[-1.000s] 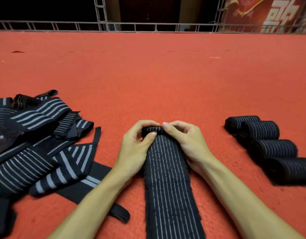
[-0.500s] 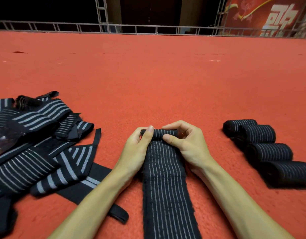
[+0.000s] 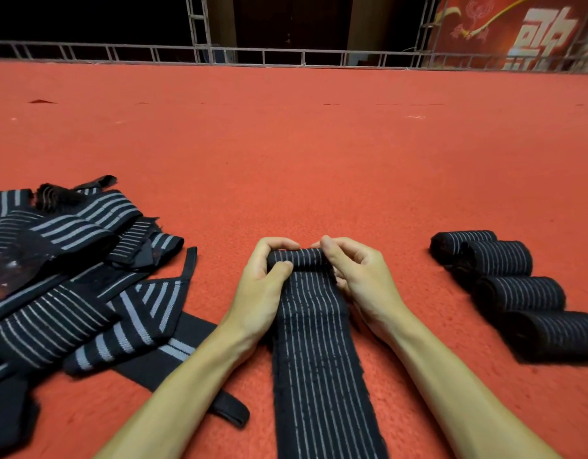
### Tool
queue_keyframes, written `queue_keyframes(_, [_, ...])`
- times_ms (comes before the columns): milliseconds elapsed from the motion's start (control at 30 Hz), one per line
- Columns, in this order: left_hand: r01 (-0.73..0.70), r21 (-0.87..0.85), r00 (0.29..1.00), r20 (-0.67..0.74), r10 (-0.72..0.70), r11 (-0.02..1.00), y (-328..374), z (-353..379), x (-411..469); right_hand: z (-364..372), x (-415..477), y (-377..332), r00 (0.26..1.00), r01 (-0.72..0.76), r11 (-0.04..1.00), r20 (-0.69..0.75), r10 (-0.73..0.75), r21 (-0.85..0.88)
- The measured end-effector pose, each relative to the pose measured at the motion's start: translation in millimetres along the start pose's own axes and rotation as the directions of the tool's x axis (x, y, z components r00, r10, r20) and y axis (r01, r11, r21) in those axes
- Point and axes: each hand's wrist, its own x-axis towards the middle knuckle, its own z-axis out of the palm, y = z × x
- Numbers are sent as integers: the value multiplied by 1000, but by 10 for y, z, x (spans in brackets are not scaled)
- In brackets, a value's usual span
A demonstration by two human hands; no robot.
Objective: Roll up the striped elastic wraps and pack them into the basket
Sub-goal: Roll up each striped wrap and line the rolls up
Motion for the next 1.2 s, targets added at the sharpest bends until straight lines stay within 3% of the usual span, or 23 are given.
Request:
queue_keyframes(67, [-8,0,1000,25,8,1000,-14,-5,2,-9,3,6,1000,-9,999,4,9,-31])
queue_keyframes(267, [61,-43,997,52,-59,997,-34,-6,13,-67,27,10,987,157,979,-23,-161,-128])
queue_keyframes(400, [79,-3,995,64,-78,997,-51,-7,21,-63,13,16,988,155,985,-7,-156,-77])
queue_keyframes(633, [106,46,994,-43,-104,993,-78,-8,38,-46,-6,10,983,186,983,6,-186,6])
queue_keyframes(867, [30,-6,1000,7,-30,1000,-80,-43,13,-33,36,47,997,75,993,17,-77,90])
queue_keyframes(1100, [-22,-37,994,104,26,999,-62,-40,-17,39,-22,4,996,79,987,-28,-84,-136])
queue_keyframes(1200, [-65,31,992,111,61,997,-55,-44,-17,35,-22,-13,994,101,990,-26,-104,-94])
